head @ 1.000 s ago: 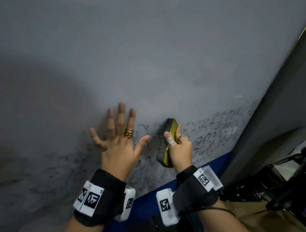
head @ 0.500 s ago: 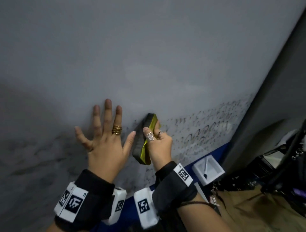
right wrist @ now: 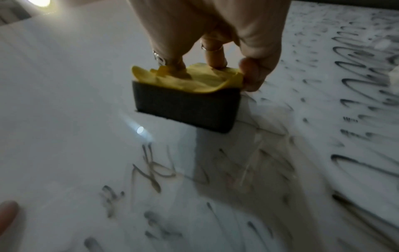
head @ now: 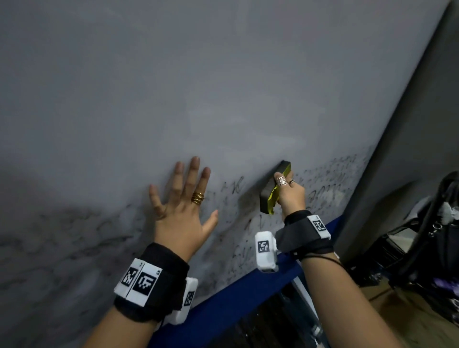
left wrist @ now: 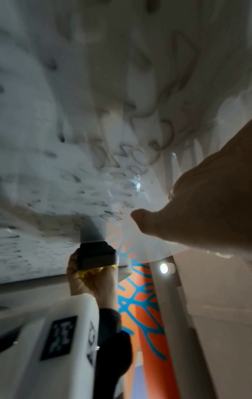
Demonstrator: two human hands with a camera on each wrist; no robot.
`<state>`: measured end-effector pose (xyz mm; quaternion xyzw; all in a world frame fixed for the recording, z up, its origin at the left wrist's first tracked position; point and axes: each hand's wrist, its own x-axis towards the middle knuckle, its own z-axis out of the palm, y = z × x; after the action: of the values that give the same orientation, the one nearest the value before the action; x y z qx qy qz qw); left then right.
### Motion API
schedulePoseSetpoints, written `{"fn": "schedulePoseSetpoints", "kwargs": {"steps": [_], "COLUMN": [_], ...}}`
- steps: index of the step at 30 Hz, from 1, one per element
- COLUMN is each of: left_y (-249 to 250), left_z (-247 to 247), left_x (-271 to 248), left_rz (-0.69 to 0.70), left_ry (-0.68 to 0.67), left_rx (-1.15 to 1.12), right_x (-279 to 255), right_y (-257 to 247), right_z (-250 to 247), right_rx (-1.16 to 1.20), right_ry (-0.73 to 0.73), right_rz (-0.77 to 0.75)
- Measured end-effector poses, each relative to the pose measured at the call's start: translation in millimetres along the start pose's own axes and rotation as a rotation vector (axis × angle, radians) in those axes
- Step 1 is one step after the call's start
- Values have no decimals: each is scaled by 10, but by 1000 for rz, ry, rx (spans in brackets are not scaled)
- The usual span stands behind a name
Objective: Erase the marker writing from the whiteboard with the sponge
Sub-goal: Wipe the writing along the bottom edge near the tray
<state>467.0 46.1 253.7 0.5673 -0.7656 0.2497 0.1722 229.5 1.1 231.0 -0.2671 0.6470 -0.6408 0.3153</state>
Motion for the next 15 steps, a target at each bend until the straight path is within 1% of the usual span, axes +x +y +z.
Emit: {"fn": "schedulePoseSetpoints", "kwargs": {"steps": [3,5,7,10,13,15], "left_y": [2,-22,-73,-168,-250,-299], "left_z": [-10,-39,-71,-158,-222,-210], "left_x": [-2,-10,-68,-236,-308,-291], "left_rz": [-7,28,51,-21,-103,-156], "left_ry": [15,8,-9,-9,39,44], "left_rx": [53,62,125,162,108,49], "right_x": [-153,-379,-663,-954,-1043,-1010], "right_y": [11,46,105,153,126,142], "right_z": [103,240,406,584,581,534], "right_rx": [2,28,23,52,66,66], "right_ry": [-3,-67,-152,-262,-335,-328], "right_rz": [-29,-54,-72,-93,-77,-55]}}
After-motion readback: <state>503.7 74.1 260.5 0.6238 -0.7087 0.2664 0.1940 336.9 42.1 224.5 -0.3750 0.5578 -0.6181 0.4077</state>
